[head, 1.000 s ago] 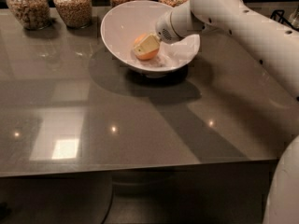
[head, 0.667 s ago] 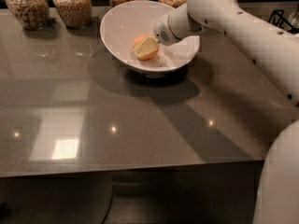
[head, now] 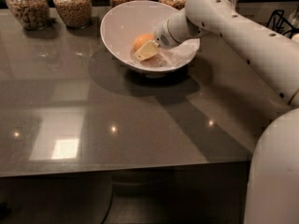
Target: Pick orange from white bowl
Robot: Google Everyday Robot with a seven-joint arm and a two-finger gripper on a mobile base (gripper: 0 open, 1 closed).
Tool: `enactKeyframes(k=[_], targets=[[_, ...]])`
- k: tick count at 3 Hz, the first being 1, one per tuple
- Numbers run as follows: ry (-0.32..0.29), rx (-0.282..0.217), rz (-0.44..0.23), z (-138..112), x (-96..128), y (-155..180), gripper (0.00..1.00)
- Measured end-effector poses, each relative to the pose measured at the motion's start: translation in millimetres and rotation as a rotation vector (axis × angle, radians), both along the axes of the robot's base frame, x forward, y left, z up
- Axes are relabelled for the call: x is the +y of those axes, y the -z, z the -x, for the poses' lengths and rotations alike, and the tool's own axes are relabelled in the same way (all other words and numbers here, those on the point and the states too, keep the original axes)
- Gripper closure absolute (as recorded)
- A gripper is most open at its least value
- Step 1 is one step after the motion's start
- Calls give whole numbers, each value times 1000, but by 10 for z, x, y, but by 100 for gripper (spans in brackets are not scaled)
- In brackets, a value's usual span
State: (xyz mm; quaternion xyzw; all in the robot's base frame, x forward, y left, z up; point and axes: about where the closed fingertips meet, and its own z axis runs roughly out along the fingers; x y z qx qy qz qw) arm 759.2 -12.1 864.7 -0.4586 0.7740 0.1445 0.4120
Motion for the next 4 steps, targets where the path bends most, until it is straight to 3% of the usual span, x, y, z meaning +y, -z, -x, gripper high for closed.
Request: enactKeyframes(k=[1, 4], targets=[[7, 13, 7, -30, -35, 64, 33], [10, -6, -11, -103, -81, 23, 98]])
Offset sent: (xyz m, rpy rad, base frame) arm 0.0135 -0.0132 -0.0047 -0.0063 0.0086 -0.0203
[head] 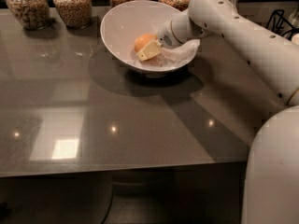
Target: Pick orange from white bowl
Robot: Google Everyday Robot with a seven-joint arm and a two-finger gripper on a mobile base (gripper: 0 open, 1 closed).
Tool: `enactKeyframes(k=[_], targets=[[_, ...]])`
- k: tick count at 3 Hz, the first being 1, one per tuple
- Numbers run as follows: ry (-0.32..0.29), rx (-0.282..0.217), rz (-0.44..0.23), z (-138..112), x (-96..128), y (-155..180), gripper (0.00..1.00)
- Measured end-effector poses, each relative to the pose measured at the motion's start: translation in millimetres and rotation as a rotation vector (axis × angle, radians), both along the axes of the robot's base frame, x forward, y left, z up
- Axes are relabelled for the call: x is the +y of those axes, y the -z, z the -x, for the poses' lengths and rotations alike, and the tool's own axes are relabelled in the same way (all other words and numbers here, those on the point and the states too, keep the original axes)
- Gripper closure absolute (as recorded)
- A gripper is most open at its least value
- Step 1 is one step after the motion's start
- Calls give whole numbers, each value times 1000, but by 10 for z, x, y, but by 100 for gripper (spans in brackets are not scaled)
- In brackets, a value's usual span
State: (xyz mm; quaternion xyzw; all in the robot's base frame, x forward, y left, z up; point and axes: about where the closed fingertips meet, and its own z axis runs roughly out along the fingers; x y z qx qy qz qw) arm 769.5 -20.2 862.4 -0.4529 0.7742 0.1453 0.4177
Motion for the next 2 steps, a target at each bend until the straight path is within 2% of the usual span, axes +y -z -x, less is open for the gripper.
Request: enactKeyframes(k=[2], targets=[[-23, -51, -48, 157, -38, -398, 100]])
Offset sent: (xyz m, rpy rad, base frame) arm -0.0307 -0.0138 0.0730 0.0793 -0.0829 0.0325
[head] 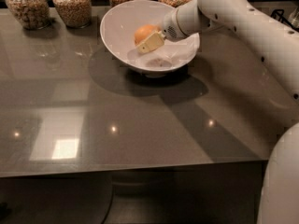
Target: Pick orange from white bowl
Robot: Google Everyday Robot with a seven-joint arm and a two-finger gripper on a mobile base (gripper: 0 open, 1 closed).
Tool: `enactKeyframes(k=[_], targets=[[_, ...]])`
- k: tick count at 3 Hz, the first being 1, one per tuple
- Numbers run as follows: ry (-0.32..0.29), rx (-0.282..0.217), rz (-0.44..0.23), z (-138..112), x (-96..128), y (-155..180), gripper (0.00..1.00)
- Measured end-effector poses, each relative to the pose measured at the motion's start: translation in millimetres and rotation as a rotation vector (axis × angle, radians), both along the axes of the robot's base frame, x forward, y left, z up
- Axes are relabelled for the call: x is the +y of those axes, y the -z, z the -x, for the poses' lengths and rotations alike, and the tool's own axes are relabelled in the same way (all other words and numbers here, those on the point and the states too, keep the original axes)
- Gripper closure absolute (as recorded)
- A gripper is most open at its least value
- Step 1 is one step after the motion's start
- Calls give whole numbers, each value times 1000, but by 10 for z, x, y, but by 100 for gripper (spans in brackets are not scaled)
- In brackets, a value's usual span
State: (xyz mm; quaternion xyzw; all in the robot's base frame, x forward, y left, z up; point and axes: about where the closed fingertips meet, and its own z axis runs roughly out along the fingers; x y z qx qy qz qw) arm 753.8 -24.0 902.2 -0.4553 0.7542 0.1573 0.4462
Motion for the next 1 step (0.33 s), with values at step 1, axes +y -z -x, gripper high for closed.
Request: enactKeyframes(k=[1], targets=[[-3, 2, -16, 226, -56, -224, 100]])
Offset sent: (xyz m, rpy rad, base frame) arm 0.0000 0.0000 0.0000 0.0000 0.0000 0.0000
